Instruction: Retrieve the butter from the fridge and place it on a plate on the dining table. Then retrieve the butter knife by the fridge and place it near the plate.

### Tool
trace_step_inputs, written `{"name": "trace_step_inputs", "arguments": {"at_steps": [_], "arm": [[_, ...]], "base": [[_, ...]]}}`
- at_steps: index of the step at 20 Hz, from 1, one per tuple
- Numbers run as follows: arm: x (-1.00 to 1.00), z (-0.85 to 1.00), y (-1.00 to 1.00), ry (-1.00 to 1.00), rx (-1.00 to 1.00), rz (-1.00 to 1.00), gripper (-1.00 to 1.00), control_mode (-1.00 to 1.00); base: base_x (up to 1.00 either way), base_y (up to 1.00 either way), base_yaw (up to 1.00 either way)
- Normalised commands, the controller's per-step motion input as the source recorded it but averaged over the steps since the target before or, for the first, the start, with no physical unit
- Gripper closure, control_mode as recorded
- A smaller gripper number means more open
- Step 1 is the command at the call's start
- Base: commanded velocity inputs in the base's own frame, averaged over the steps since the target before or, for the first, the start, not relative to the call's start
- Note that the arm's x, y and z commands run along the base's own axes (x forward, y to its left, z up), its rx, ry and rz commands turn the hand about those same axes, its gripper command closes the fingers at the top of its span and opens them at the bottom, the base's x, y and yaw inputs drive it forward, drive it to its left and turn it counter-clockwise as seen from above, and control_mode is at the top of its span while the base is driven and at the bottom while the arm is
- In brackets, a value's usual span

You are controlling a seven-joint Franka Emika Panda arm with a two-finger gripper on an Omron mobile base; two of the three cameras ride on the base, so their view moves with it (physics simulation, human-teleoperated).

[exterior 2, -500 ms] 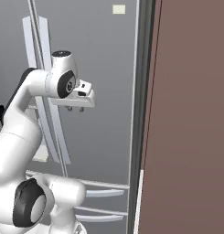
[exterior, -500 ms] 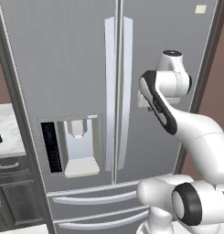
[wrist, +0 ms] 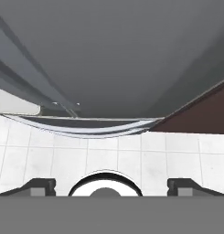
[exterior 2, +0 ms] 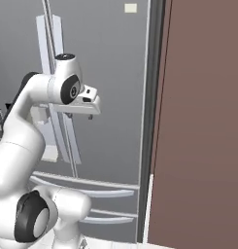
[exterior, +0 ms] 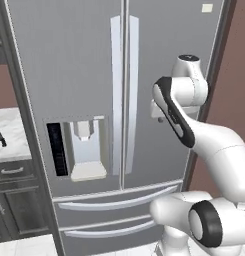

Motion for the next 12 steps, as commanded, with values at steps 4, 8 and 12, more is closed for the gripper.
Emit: {"name": "trace_step_inputs", "arguments": {"at_steps": [4,8,12], "arm": [[0.0,0.0,0.0,0.0,0.0,0.0,-1.0,1.0],[0.0,0.0,0.0,0.0,0.0,0.0,-1.0,1.0],[0.0,0.0,0.0,0.0,0.0,0.0,-1.0,1.0]], "base": [[-0.26,0.41,-0.09],[-0.35,0.46,-0.15],[-0.47,0.33,-0.09]]}}
